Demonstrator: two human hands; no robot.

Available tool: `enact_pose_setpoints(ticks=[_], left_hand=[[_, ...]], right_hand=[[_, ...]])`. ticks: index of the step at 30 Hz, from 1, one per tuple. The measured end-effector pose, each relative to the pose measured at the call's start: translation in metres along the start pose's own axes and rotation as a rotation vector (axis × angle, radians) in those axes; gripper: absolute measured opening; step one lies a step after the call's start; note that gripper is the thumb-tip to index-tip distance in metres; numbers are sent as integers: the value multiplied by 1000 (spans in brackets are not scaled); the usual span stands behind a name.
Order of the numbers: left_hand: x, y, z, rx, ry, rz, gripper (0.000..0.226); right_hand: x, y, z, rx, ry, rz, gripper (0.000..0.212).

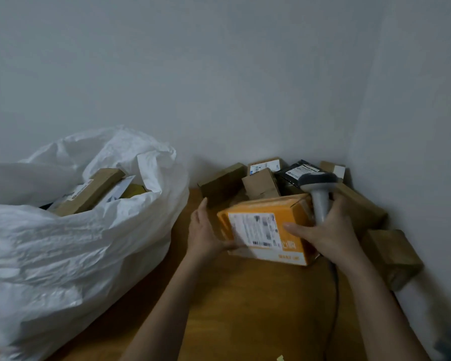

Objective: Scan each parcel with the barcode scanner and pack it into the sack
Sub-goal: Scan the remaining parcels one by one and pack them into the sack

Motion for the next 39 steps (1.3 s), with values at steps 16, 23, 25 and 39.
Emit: enact_pose_setpoints(ticks=[16, 23, 25, 39], left_hand=[[-7, -28, 2, 64, -807, 38, 108], [22, -38, 19, -321, -546, 561, 75], [29, -33, 21, -401, -453, 610, 72], [39, -29, 18, -511, -354, 650, 60]], right_hand=[[-3, -29, 10, -167, -201, 146, 71], [-6, -33, 16, -48, -36, -170, 28], [-6, -36, 20, -16, -74, -191, 32], [-8, -76, 53, -126, -192, -163, 29]])
Point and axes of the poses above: each hand's wrist, its own z-axis away from the middle knuckle, its own x-axis out of the palm, y = z × x, the point moved 1 cm from there along -z, towards the middle knuckle, and after that the axes turned 6 degrees about -z, right-handed, at the moved point
